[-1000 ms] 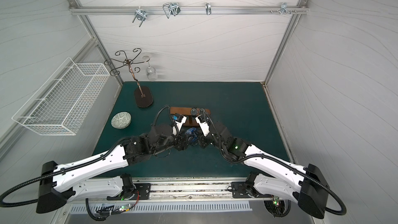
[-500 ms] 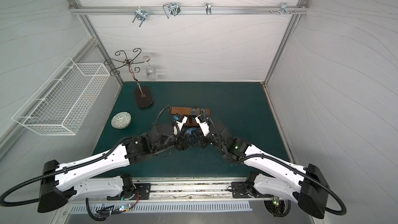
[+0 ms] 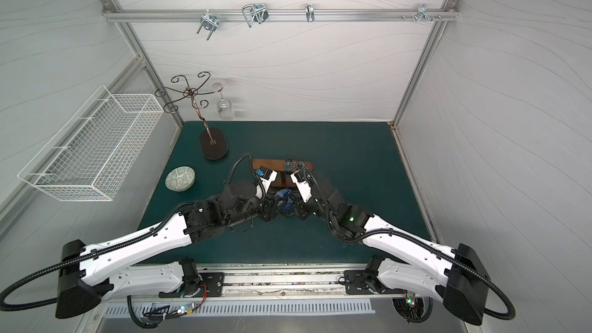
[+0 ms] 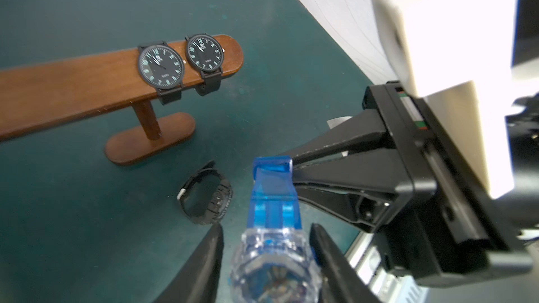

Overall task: Place watch on stand
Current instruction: Pick up the watch at the center of the board.

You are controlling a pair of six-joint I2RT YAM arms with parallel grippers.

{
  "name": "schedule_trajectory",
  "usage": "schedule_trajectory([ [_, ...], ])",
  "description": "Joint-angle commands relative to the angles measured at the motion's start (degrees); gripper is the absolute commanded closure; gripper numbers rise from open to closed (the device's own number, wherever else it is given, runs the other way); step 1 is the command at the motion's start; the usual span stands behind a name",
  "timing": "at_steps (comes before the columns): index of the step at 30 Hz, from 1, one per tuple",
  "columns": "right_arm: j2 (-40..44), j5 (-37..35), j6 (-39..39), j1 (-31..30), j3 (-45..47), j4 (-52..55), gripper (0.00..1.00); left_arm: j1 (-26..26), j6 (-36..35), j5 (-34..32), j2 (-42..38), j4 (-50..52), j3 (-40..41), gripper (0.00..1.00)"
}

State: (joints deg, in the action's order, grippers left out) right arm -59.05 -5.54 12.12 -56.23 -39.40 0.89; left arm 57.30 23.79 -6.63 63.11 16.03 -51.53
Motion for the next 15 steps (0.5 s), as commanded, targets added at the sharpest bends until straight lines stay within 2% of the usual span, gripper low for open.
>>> schedule_trajectory([
  [1,0.42,-0.38,-1.37,-0.46,-0.05,-1.41,1.00,-1.09,1.42,1.79,-0.18,-1.45,-2.35,0.58],
  [6,1.30,-0.98,-1.87,-0.46,0.18,-1.37,1.00,-1.31,1.79,4.93,1.13,-1.71,-2.51,0.65],
  [15,1.37,-1.54,-1.98,-0.46,0.15,-1.06,1.00,-2.01,1.87,6.28,1.23,1.89,-4.23,0.74],
])
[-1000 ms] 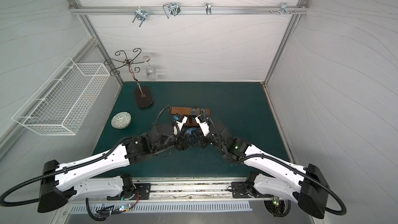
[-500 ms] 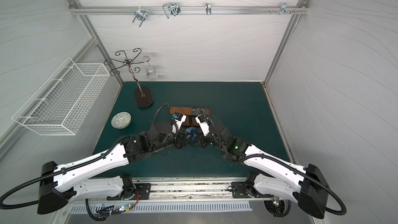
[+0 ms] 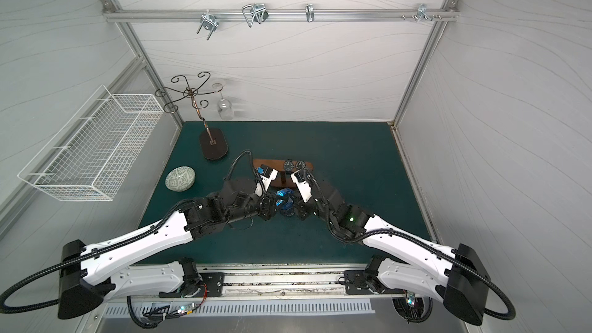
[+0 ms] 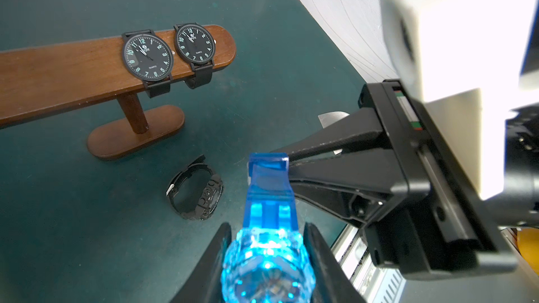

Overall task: Place watch on stand
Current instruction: Pick up the watch at the center of the board.

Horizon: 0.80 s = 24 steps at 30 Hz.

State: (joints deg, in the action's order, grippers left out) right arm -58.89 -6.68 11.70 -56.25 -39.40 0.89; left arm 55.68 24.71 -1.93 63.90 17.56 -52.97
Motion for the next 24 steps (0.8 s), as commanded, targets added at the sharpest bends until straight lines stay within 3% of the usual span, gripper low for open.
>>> schedule_trajectory([
  [1,1.37,-0.43,-1.52,-0.44,0.13,-1.06,1.00,-0.37,1.10,1.76,0.52,0.21,-2.82,0.76],
  [21,1.41,-0.80,-1.52,-0.44,0.40,-1.32,0.96,-0.47,1.17,1.93,0.79,0.04,-2.82,0.80],
  [24,1.76,-0.62,-1.65,-0.44,0.91,-1.79,0.80,-0.44,0.96,1.77,0.62,-0.14,-2.84,0.81],
])
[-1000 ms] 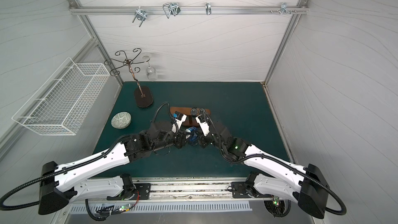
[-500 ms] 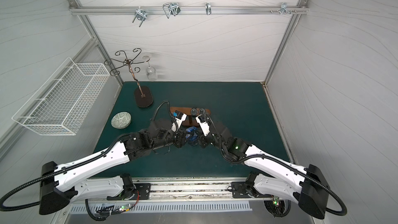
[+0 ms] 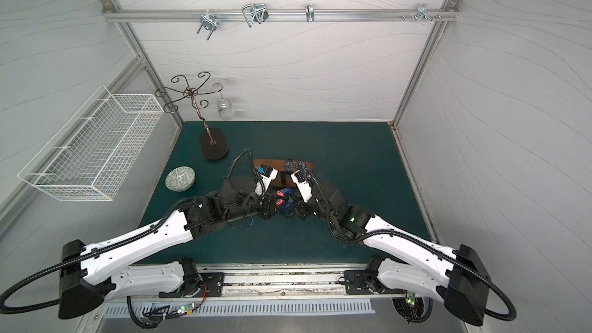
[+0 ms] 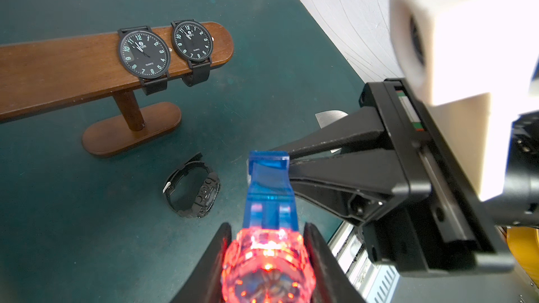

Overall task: Place watch on stand
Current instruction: Pick up the watch at the center of the board.

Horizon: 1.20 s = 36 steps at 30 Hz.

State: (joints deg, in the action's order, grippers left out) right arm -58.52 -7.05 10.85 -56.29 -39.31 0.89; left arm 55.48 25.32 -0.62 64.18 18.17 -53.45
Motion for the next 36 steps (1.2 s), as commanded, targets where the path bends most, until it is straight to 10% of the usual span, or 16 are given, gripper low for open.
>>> schedule_trajectory([
  [1,1.71,-0.31,-0.76,-0.42,1.12,-2.03,0.72,-0.31,0.34,0.45,0.21,-0.77,-2.36,0.81],
  [5,2.35,-1.23,-0.79,-0.38,1.49,-2.05,0.40,-0.38,0.25,0.53,0.08,-0.49,-2.67,0.81],
  [17,7.11,-3.92,-2.34,-0.40,2.48,-1.10,0.19,-1.87,-2.36,-6.22,-3.00,5.27,-3.74,0.81],
  [36,-3.03,0.39,6.11,23.74,-16.59,16.09,0.43,-18.03,-9.54,-7.77,-4.31,14.80,-8.68,0.79],
])
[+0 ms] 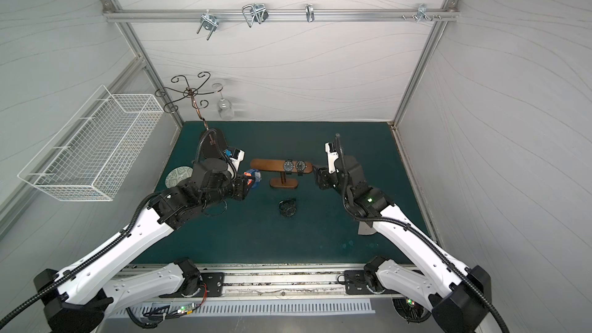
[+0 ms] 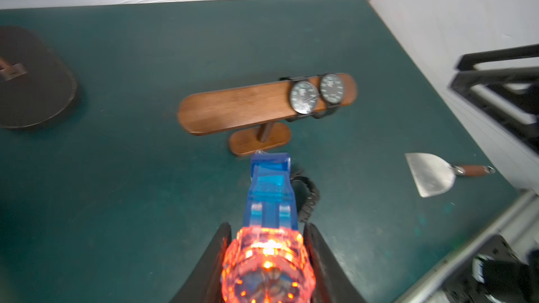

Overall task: Place watch on stand
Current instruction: Pick up the watch at the center of the board, then place the watch on the stand.

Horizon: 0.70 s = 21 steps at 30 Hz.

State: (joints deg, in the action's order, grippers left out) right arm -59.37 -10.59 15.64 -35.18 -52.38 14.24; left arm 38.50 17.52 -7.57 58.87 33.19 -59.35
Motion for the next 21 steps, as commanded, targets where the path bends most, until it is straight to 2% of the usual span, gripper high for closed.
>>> schedule_trajectory([
  [1,-3.40,4.79,1.08,3.61,-5.48,3.50,0.47,-1.34,-2.31,-1.66,1.81,0.11,-3.53,0.79],
  [5,-7.97,11.22,2.60,7.79,-8.86,3.61,0.59,-2.00,-4.35,-4.84,4.61,1.82,-6.90,0.78],
  [7,-9.78,13.58,3.17,8.63,-9.23,3.26,0.62,-2.80,-4.86,-5.86,5.89,2.64,-8.35,0.78],
  [18,-9.07,17.53,3.42,8.59,-1.99,-0.61,0.60,-11.85,-6.26,-3.32,9.03,1.80,-8.14,0.79],
  [21,-9.43,18.09,3.45,8.61,-0.33,-2.38,0.63,-13.61,-6.31,-2.06,10.31,1.78,-8.19,0.79],
])
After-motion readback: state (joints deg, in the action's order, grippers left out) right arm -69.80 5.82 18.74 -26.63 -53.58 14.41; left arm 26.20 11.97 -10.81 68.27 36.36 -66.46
